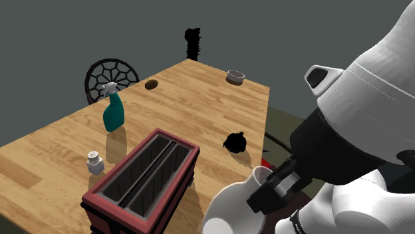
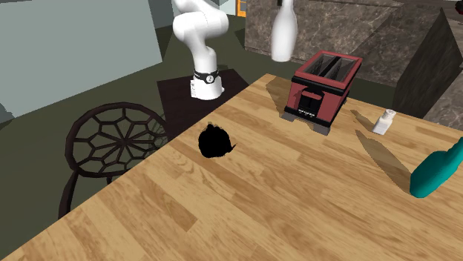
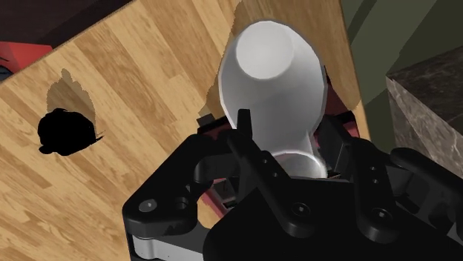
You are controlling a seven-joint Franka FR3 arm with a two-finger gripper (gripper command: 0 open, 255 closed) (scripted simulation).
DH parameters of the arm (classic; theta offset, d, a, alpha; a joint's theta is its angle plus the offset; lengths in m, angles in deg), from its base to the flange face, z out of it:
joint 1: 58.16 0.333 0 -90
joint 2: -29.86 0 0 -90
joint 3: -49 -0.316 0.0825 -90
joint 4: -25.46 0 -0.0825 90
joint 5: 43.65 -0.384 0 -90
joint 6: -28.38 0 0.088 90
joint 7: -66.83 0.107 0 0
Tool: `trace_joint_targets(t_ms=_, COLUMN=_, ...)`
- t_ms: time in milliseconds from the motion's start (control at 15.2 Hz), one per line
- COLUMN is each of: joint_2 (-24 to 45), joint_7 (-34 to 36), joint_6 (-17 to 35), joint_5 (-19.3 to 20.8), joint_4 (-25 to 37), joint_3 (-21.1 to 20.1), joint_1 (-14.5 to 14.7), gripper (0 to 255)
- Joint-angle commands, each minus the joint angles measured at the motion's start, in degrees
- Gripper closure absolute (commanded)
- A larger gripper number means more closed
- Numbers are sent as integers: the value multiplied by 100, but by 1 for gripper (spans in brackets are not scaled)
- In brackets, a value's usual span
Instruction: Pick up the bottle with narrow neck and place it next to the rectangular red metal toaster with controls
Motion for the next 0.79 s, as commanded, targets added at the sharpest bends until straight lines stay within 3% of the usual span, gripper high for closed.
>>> trace_joint_targets(t_ms=0, joint_2=-51, joint_7=-6, joint_6=123, joint_5=-60, joint_4=-165, joint_3=-59, joint_1=32, gripper=255)
trace_joint_targets(t_ms=726, joint_2=-244, joint_7=-40, joint_6=796, joint_5=-419, joint_4=-1018, joint_3=-431, joint_1=203, gripper=255)
